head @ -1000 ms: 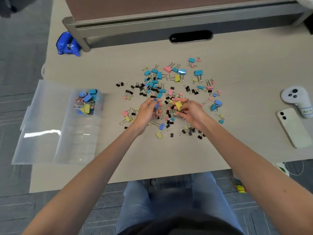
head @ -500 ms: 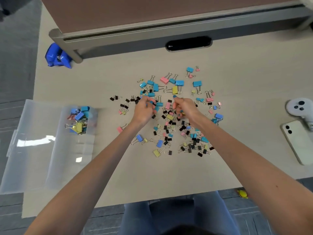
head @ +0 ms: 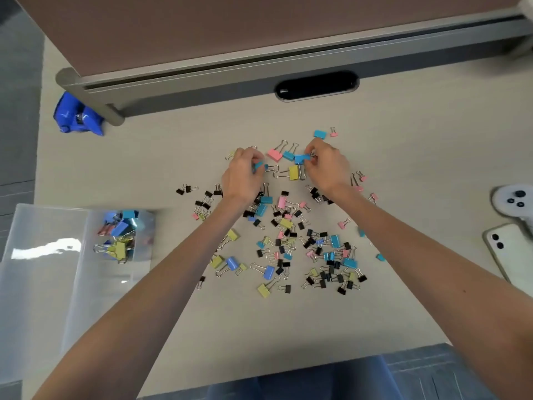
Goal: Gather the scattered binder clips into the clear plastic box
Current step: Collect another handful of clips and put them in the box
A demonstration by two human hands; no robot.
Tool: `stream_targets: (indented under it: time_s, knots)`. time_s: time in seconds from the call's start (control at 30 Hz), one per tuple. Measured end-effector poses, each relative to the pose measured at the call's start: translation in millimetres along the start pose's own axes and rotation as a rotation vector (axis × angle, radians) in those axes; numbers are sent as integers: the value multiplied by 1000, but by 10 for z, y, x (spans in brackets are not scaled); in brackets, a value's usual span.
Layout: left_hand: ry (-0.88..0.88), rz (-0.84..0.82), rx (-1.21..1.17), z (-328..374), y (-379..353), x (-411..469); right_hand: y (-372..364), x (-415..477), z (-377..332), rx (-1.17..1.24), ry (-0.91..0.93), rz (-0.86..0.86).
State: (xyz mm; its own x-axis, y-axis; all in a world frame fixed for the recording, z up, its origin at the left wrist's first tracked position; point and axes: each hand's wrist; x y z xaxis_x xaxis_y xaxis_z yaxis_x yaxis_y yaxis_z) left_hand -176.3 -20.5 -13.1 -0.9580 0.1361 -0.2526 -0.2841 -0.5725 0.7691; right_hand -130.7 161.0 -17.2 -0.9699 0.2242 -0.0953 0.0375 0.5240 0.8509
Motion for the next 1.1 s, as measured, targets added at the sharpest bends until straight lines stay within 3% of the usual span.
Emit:
stream_targets:
  time_s: [0.27, 0.43, 0.57, 0.7, 0.8, 0.93, 1.03, 1.1]
  knots:
    - [-65, -10, 309, 334, -277, 325, 47, 18, 150, -121, 9, -27]
    - [-42, -32, 379, 389, -290, 416, -76, 161, 29, -280, 59, -120]
    - [55, -84, 258, 332, -179, 494, -156, 233, -43, -359, 65, -161]
    - [202, -275, -77, 195, -26, 540, -165, 237, -40, -326, 45, -147]
    - [303, -403, -290, 130, 118, 487, -144, 219, -38, -146, 17, -55]
    - [376, -644, -601, 13, 313, 397, -117, 194, -59, 308, -167, -1]
    - [432, -674, -777, -42, 403, 362, -43, 171, -117, 857, -397, -43]
    - [434, -654, -738, -46, 417, 335, 13, 122, -125, 1097, -461, -97]
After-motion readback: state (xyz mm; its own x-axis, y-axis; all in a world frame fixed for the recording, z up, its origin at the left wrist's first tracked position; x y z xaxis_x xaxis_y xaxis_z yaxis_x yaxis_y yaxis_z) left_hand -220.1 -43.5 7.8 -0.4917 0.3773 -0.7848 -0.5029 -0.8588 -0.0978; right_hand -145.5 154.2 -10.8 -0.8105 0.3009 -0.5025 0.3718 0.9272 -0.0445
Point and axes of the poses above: each hand's wrist, its own x-axis towards the middle knuckle, its own y-axis out of the back of the hand, z = x × y, and after that the axes turned 10 degrees about y, right-handed
